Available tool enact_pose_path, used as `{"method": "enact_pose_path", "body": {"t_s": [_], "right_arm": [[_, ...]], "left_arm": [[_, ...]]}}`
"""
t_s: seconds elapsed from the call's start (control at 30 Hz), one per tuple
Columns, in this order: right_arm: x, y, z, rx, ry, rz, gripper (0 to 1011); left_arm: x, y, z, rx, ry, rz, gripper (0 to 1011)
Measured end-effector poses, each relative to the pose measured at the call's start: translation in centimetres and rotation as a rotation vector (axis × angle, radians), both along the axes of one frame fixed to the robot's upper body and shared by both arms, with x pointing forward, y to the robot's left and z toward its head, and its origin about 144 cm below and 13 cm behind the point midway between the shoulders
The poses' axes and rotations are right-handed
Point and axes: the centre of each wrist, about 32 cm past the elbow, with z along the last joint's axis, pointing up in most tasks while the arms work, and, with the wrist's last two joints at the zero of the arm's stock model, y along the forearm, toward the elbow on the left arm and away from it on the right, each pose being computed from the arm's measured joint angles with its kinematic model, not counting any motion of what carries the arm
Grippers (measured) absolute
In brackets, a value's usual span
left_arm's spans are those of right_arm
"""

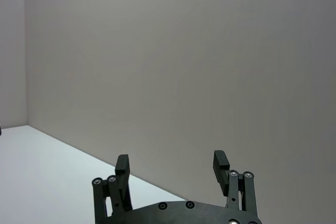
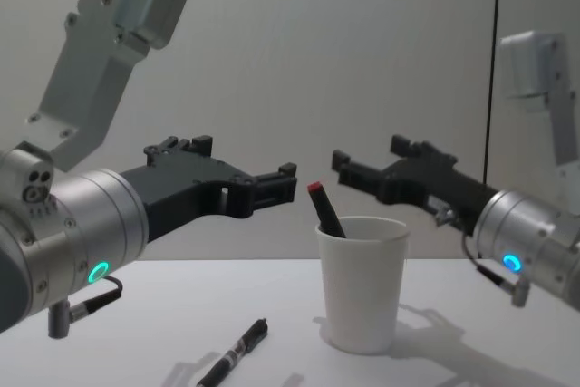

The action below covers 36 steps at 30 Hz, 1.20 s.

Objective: Place the pen into the pen holder.

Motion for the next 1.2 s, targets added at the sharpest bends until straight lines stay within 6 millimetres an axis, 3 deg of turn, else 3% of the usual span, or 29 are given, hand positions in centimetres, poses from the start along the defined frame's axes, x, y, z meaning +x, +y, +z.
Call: {"method": "enact_pose_path", "body": {"t_s": [0.73, 1.2], "right_arm": [[-4.1, -2.8, 1.6, 0.149, 0.040, -0.135, 1002], [-6.4, -3.5, 1.7, 0.134, 0.109, -0.265, 1002]], "left_arm": [[0.0, 0.0, 0.0, 0.000, 0.000, 0.000, 1001], [0.0, 0.0, 0.0, 0.000, 0.000, 0.000, 1001]]}}
